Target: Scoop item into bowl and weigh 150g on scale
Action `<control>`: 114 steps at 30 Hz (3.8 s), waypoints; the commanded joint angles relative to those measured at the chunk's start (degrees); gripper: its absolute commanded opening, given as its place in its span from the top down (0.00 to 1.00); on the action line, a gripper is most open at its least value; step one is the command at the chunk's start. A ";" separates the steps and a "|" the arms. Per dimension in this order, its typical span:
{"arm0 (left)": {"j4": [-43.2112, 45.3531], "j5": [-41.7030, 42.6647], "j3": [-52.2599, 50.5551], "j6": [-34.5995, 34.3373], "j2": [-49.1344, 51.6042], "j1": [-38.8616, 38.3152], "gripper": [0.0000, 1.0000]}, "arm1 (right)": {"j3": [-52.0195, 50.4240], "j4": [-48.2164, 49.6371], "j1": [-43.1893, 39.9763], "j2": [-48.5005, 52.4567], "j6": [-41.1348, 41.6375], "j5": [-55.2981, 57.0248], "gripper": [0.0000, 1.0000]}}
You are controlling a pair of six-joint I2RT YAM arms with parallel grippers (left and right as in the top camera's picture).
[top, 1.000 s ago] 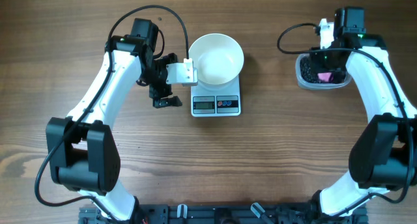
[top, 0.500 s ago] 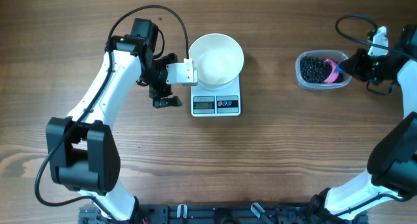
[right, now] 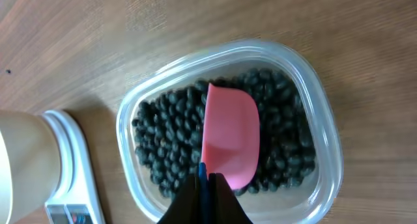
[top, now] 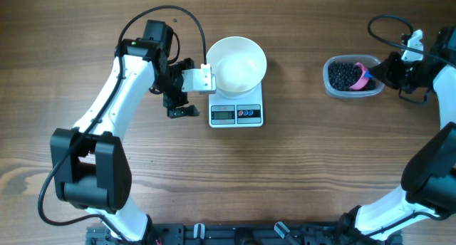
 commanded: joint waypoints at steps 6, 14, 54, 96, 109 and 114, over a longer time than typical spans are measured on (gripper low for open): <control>-0.02 1.55 0.22 -0.37 0.24 -0.20 0.00 | -2.12 -3.21 -0.07 2.86 -3.32 -2.80 0.96; -0.02 1.55 0.22 -0.37 0.24 -0.20 0.00 | -3.13 -1.90 0.31 2.97 2.62 -5.66 0.96; -0.02 1.53 0.22 -0.37 0.24 -0.20 0.00 | -4.90 5.22 -15.78 5.57 7.37 -38.10 0.96; -0.04 1.55 0.22 -0.37 0.24 -0.20 0.00 | -4.90 39.52 20.55 5.60 26.58 -49.35 0.96; -0.02 1.55 0.22 -0.37 0.24 -0.20 0.00 | -4.90 42.01 26.34 5.60 20.55 -43.98 0.96; -0.04 1.55 0.22 -0.37 0.24 -0.20 0.00 | -4.92 41.35 26.69 5.60 12.50 -43.98 0.96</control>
